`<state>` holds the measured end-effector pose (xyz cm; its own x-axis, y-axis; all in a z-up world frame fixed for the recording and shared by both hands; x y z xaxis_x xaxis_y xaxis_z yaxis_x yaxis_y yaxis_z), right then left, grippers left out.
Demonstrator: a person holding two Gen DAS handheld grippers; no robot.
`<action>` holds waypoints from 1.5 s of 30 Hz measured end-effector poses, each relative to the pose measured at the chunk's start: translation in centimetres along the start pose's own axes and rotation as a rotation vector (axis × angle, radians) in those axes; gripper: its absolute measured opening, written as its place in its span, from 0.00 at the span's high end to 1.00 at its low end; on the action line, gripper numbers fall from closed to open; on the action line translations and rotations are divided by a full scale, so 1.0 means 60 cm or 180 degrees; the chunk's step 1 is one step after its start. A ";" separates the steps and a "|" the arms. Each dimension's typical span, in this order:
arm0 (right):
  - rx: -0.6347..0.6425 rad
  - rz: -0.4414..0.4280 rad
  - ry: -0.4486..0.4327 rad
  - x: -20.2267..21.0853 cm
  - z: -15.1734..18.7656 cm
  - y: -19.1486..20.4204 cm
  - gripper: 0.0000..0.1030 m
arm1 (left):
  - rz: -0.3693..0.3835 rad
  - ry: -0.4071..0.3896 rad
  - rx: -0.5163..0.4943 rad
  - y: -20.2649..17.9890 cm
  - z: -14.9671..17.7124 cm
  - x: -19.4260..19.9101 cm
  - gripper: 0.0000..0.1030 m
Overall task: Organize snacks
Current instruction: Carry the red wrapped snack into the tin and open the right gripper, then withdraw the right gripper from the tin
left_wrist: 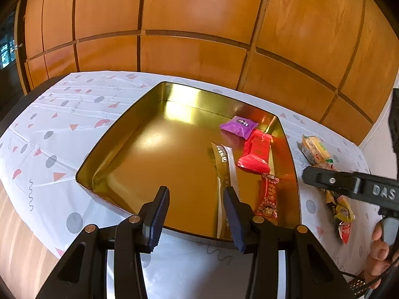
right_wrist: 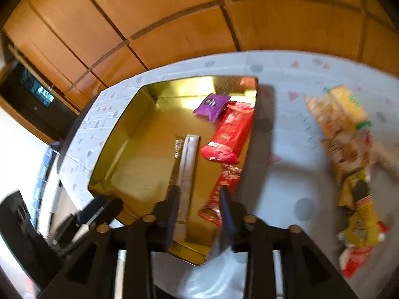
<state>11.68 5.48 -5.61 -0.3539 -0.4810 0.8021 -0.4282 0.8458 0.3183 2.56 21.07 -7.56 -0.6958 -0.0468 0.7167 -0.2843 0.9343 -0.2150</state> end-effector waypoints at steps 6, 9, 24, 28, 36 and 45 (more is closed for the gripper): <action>0.0241 0.0208 -0.0229 0.039 0.009 -0.015 0.51 | 0.0025 0.0008 -0.0085 -0.015 0.003 0.002 0.56; 0.0301 0.0297 -0.0284 0.052 0.017 -0.030 0.46 | 0.0032 -0.0007 -0.0132 -0.024 0.004 0.006 0.56; 0.0184 0.0718 -0.0402 0.116 0.053 -0.161 0.34 | 0.0125 -0.0031 -0.0422 -0.082 0.009 0.018 0.56; 0.0121 0.0897 -0.0445 0.138 0.051 -0.208 0.34 | 0.0143 -0.0018 -0.0495 -0.098 0.011 0.017 0.56; -0.0033 0.1224 -0.0581 0.194 0.038 -0.300 0.32 | 0.0194 0.0008 -0.0673 -0.133 0.016 0.016 0.56; -0.0132 0.1593 -0.0713 0.236 0.015 -0.396 0.31 | 0.0262 0.0048 -0.0868 -0.179 0.024 0.013 0.56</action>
Point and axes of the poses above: each gripper's, at about its wrist camera, not at the fingertips, and x roughly against the way its jaws point, y to its left, z to its underside, the point moved 7 cm from there along -x, roughly the way its jaws point, and after that the axes turned 5 degrees about z, right-handed, at the moved point
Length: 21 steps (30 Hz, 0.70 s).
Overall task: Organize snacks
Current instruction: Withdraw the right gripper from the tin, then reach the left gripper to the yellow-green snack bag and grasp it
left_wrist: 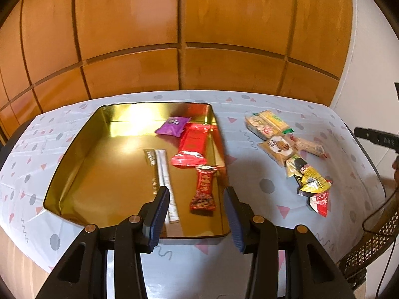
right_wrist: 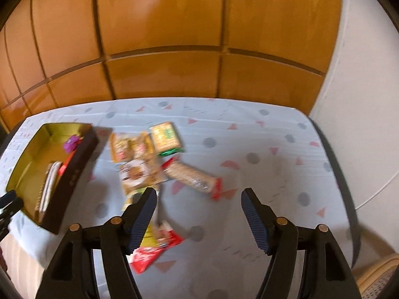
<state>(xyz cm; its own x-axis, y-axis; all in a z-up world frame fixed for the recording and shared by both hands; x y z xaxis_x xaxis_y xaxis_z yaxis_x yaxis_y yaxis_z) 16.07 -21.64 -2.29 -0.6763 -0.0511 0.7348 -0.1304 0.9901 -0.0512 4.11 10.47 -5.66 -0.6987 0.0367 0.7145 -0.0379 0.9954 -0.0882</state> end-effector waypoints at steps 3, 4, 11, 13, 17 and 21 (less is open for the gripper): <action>-0.0040 0.0139 -0.0069 -0.009 -0.011 -0.032 0.31 | 0.0017 0.0015 -0.0063 -0.013 -0.002 -0.003 0.56; -0.0062 0.0176 -0.0095 -0.012 -0.014 -0.044 0.31 | 0.0027 0.0019 -0.0091 -0.019 -0.004 -0.004 0.56; -0.0442 0.0301 -0.0099 -0.065 -0.011 -0.118 0.31 | 0.0067 0.0070 -0.0234 -0.049 -0.011 -0.013 0.56; -0.0632 0.0237 -0.0013 -0.074 -0.005 -0.132 0.31 | 0.0071 0.0090 -0.0274 -0.057 -0.012 -0.017 0.56; -0.0847 0.0126 -0.0094 -0.071 -0.011 -0.148 0.31 | 0.0108 0.0126 -0.0347 -0.077 -0.015 -0.025 0.56; -0.0854 0.0092 -0.0186 -0.061 -0.013 -0.145 0.30 | 0.0157 0.0160 -0.0421 -0.099 -0.016 -0.031 0.56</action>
Point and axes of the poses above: each gripper's, at about its wrist camera, not at the fingertips, and x roughly against the way its jaws point, y to its left, z to its underside, the point moved 7 cm from there along -x, roughly the way its jaws point, and after that the axes turned 5 degrees about z, right-handed, at the moved point
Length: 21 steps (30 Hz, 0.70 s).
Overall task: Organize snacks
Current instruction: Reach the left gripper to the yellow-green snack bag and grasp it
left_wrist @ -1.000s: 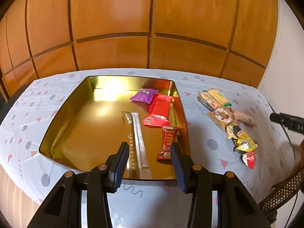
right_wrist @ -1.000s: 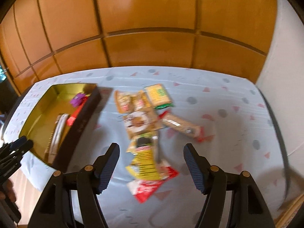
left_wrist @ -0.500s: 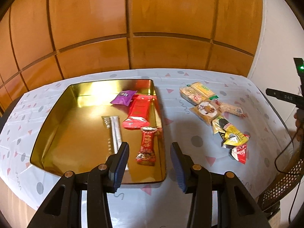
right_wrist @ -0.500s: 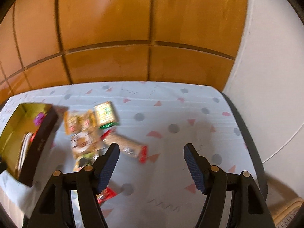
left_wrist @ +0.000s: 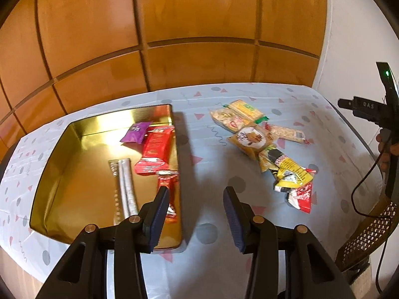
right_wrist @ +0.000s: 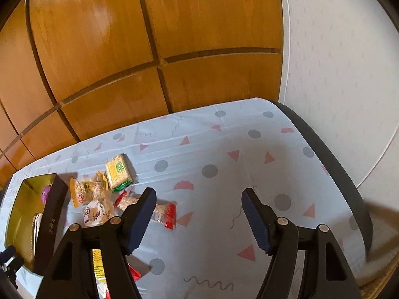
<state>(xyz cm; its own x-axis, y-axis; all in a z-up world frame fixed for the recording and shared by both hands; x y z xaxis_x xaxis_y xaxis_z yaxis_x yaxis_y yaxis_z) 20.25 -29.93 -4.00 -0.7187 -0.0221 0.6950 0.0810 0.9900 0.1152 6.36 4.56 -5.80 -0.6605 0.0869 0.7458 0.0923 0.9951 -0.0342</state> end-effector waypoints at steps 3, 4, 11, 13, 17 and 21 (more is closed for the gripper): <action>-0.0022 -0.0019 -0.0053 0.006 -0.002 0.000 0.28 | 0.0045 0.0023 -0.0058 -0.016 -0.004 -0.005 0.56; -0.0041 -0.0032 -0.0068 0.008 -0.003 -0.001 0.28 | 0.0067 0.0031 -0.0070 -0.022 -0.005 -0.007 0.56; -0.0136 -0.0097 -0.0117 0.014 -0.006 -0.006 0.26 | 0.0313 0.0196 -0.0120 -0.064 -0.005 -0.033 0.56; -0.0141 -0.0114 -0.0120 0.014 -0.007 -0.006 0.26 | 0.0361 0.0236 -0.0140 -0.075 -0.003 -0.040 0.56; -0.0132 -0.0143 -0.0131 0.016 -0.007 -0.003 0.25 | 0.0554 0.0394 -0.0104 -0.097 0.002 -0.060 0.56; -0.0113 -0.0151 -0.0139 0.016 -0.008 0.000 0.25 | 0.0666 0.0475 -0.0107 -0.121 -0.006 -0.079 0.56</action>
Point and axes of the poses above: each gripper's, at about its wrist camera, not at the fingertips, and x roughly against the way its jaws point, y to its left, z to its underside, the point moved 7 cm from there along -x, roughly the way its jaws point, and after that the axes turned 5 degrees about z, right-handed, at the moved point
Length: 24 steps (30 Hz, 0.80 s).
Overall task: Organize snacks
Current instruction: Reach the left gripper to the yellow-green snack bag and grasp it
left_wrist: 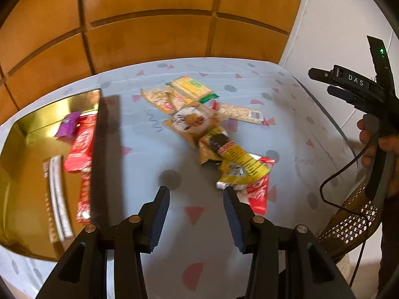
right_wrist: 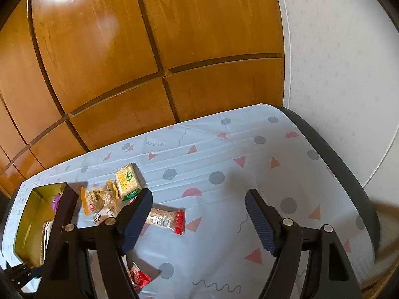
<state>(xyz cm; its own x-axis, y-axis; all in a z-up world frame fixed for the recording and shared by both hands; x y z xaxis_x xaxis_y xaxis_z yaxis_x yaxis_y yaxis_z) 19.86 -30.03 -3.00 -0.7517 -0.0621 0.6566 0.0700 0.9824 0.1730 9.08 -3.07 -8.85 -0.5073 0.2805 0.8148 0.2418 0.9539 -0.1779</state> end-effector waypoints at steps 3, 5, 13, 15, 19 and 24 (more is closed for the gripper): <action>-0.0004 -0.0007 -0.0004 0.000 0.000 0.000 0.24 | 0.0050 0.0099 -0.0017 -0.012 -0.010 -0.019 0.56; -0.0020 -0.0011 -0.0006 0.001 0.000 -0.002 0.24 | 0.0091 0.0131 -0.0004 -0.019 -0.019 -0.029 0.56; -0.0027 -0.0039 0.0000 0.000 -0.001 -0.001 0.23 | 0.0382 0.0411 0.0432 -0.039 -0.053 -0.101 0.47; -0.0020 -0.0051 0.0012 -0.001 0.000 0.001 0.23 | 0.0394 0.0449 0.0543 -0.039 -0.058 -0.112 0.39; -0.0008 -0.0081 0.0027 -0.003 -0.001 0.004 0.22 | 0.0411 0.0507 0.0742 -0.039 -0.070 -0.133 0.35; -0.0007 -0.0112 0.0037 -0.003 -0.001 0.007 0.22 | 0.0242 0.0548 0.0775 -0.036 -0.075 -0.162 0.34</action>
<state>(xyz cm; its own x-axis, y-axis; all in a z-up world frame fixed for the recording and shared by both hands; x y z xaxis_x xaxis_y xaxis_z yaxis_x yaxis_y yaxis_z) 20.07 -29.63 -3.00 -0.7461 -0.0987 0.6585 0.0450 0.9792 0.1978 17.19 -8.33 -13.91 -0.3427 0.3497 0.8720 0.0577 0.9342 -0.3520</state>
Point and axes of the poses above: each gripper's, at about its wrist camera, not at the fingertips, and x roughly against the way its jaws point, y to its left, z to its underside, the point moved 7 cm from there along -x, roughly the way its jaws point, and after that the axes turned 5 degrees about z, right-handed, at the moved point
